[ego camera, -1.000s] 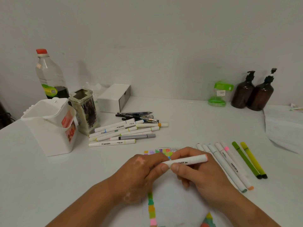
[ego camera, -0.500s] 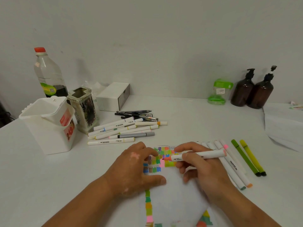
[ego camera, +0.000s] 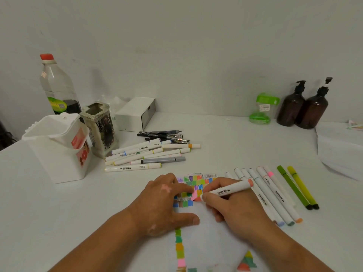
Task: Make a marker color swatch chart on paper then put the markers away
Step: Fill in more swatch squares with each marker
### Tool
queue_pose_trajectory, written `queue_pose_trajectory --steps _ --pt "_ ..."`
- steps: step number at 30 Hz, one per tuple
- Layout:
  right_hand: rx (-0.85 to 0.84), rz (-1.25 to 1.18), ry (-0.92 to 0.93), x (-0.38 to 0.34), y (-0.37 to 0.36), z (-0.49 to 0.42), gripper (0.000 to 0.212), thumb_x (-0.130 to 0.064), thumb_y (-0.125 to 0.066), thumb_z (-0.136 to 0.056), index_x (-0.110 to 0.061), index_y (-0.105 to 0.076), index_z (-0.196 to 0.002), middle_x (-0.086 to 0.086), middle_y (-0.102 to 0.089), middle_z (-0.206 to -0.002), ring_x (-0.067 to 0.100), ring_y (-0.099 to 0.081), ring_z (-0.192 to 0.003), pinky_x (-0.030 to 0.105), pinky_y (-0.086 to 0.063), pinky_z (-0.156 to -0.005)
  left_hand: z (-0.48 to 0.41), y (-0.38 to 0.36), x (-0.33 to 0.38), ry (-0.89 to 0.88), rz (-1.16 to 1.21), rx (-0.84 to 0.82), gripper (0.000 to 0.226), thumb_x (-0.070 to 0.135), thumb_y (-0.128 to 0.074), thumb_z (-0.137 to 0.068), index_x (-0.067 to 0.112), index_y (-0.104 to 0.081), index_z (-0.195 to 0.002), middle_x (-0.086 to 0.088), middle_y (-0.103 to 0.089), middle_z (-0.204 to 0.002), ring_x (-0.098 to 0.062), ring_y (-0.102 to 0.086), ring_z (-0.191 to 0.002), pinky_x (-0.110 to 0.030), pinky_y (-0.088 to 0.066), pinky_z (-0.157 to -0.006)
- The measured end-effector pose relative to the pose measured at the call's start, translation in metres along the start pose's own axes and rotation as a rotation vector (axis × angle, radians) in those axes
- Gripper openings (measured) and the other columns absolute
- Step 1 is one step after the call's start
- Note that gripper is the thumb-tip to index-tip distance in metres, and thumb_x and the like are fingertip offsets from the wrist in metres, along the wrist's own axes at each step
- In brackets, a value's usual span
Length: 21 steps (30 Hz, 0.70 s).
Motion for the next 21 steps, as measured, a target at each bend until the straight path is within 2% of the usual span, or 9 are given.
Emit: queue_pose_trajectory --steps 5,14,21 --pt "-0.034 0.017 -0.013 -0.0007 -0.0022 0.0004 0.013 -0.018 -0.075 -0.083 -0.029 -0.074 -0.077 0.006 -0.071 -0.062 0.012 -0.06 -0.049 0.022 -0.047 -0.049 -0.0001 -0.0004 -0.0016 0.003 0.0 0.0 0.085 0.09 -0.052 -0.065 0.049 -0.043 -0.139 0.019 -0.043 -0.107 -0.003 -0.044 -0.098 -0.023 -0.044 -0.088" --pt "-0.012 0.045 0.004 -0.002 0.001 0.0008 0.014 -0.021 -0.073 -0.086 -0.032 -0.072 -0.078 0.004 -0.07 -0.062 0.01 -0.062 -0.049 0.019 -0.048 -0.049 -0.0004 -0.0006 -0.0017 0.002 0.008 0.0 0.084 0.09 -0.053 -0.065 0.049 -0.043 -0.139 0.02 -0.042 -0.105 -0.003 -0.043 -0.097 -0.021 -0.042 -0.085" --pt "0.001 0.05 0.008 -0.0012 0.0024 0.0001 0.013 -0.02 -0.073 -0.085 -0.031 -0.071 -0.077 0.004 -0.07 -0.061 0.011 -0.062 -0.048 0.02 -0.048 -0.049 -0.0014 -0.0006 -0.002 0.006 0.008 -0.006 0.086 0.092 -0.051 -0.064 0.05 -0.044 -0.138 0.02 -0.043 -0.106 -0.004 -0.045 -0.098 -0.024 -0.044 -0.088"
Point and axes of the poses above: each hand's wrist, its own z-axis away from the middle knuckle, its own y-axis out of the back of the hand, x = y × z, the point moved 10 cm from there along -z, towards the middle knuckle
